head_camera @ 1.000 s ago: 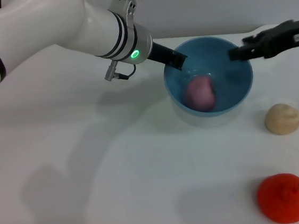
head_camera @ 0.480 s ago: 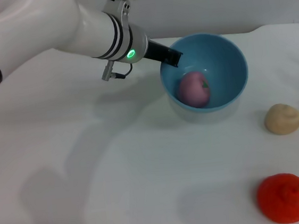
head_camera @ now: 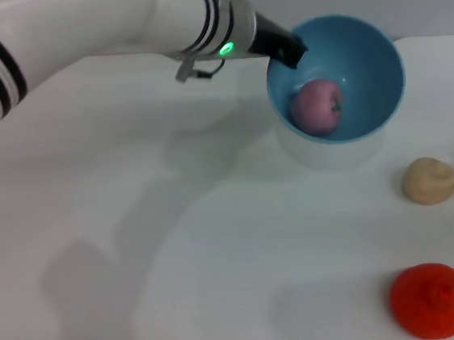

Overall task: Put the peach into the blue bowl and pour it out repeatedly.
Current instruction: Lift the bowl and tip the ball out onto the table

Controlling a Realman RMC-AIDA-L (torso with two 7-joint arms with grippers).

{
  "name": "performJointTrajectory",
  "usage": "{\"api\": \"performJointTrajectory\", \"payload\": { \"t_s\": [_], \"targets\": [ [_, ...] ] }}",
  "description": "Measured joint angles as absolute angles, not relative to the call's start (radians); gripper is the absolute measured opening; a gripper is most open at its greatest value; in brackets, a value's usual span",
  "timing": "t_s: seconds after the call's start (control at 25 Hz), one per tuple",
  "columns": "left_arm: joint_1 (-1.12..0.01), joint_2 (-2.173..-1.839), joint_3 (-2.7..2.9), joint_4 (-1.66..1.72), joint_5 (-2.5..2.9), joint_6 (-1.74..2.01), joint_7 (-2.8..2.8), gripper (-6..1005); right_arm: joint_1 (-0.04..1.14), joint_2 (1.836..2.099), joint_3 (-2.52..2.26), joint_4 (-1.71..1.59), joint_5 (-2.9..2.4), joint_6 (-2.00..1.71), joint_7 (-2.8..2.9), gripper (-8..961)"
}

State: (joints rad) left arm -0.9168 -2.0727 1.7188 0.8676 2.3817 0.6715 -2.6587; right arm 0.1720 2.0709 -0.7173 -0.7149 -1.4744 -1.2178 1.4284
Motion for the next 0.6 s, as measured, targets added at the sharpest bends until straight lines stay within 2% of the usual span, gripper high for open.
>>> {"api": "performJointTrajectory", "payload": {
  "t_s": [0.32, 0.6],
  "targets": [
    [-0.945, -2.077, 1.889, 0.969, 2.687, 0.623, -2.667, -2, 0.143, 2.07, -0.582, -0.479, -1.356, -1.261, 1.178, 790],
    [-0.881, -2.078, 2.079, 1.024, 2.884, 0.419, -2.664, -2, 0.141, 2.072, -0.574, -0.449, -1.354, -1.261, 1.165, 790]
  ]
}}
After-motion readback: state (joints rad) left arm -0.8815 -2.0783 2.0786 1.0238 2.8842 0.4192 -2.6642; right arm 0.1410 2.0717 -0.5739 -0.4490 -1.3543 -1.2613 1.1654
